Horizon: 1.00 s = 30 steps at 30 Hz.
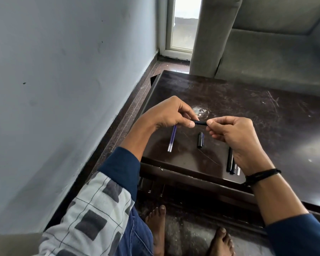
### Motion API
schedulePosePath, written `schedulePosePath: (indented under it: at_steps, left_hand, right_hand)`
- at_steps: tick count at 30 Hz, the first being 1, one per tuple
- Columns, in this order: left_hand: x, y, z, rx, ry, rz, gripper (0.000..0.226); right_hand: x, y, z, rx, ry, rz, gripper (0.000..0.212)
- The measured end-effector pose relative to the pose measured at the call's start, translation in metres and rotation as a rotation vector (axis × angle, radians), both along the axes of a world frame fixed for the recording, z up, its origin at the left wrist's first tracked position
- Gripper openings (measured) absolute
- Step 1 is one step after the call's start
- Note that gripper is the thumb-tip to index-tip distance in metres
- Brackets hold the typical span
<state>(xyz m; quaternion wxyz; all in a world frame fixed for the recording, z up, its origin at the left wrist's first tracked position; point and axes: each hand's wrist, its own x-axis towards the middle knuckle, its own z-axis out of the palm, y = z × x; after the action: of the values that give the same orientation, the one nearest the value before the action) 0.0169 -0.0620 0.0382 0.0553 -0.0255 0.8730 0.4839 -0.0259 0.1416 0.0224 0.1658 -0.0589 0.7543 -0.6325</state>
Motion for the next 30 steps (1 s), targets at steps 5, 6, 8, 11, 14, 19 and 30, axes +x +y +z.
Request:
schedulePosePath:
  at_steps: [5, 6, 8, 11, 14, 19, 30]
  left_hand:
    - [0.001, 0.0009, 0.0007, 0.005, 0.008, -0.001, 0.02]
    - [0.0014, 0.0006, 0.0007, 0.001, 0.009, 0.0, 0.02]
    - [0.0018, 0.0003, 0.001, -0.009, 0.01, -0.001, 0.02]
    - [0.0015, 0.0003, 0.0014, -0.013, 0.008, 0.003, 0.02]
    - [0.0011, 0.0005, 0.0011, -0.007, 0.003, 0.0, 0.02]
    - [0.0009, 0.0008, 0.0015, 0.002, -0.003, -0.008, 0.021]
    - [0.0, 0.0006, 0.0008, 0.007, -0.006, -0.004, 0.021]
  right_hand:
    - [-0.0011, -0.0008, -0.0043, 0.007, 0.01, -0.007, 0.013]
    - [-0.0013, -0.0009, -0.0047, 0.003, 0.012, -0.006, 0.013]
    - [-0.0015, -0.0011, -0.0048, -0.009, 0.014, -0.004, 0.012]
    - [-0.0026, -0.0009, -0.0045, -0.012, 0.024, 0.009, 0.008]
    - [-0.0039, -0.0002, -0.0046, -0.003, 0.036, 0.012, 0.006]
    - [-0.0027, 0.0004, -0.0052, 0.003, 0.039, 0.004, 0.006]
    - [-0.0018, -0.0004, -0.003, -0.041, 0.038, 0.006, 0.017]
